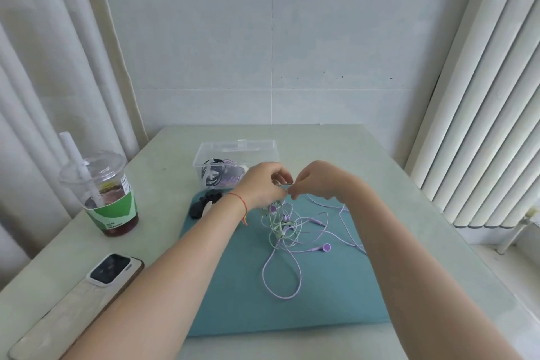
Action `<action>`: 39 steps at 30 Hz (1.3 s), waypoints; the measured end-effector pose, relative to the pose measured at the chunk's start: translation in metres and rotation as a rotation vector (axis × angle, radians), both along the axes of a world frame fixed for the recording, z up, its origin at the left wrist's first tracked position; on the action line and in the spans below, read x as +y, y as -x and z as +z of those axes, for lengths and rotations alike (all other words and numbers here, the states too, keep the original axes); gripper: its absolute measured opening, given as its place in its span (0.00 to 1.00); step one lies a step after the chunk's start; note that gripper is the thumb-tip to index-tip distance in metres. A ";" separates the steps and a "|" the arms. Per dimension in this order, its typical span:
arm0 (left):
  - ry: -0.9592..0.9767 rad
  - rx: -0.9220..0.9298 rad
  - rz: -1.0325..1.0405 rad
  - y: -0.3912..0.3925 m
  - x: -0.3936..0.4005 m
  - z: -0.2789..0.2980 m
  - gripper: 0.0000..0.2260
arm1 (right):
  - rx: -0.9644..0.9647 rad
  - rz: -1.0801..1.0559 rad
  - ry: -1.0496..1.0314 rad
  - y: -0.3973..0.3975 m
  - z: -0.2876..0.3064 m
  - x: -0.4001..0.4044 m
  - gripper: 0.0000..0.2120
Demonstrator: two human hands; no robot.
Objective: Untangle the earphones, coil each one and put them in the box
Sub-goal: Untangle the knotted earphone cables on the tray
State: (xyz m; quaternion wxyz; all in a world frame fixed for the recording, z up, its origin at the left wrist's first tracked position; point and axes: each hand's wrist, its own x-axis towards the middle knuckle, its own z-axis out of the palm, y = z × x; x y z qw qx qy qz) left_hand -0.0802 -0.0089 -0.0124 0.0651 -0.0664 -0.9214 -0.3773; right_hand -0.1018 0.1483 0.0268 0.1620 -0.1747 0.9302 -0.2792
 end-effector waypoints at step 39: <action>-0.674 -0.059 0.202 0.008 -0.004 -0.013 0.17 | 0.233 -0.144 0.439 0.029 -0.014 0.007 0.05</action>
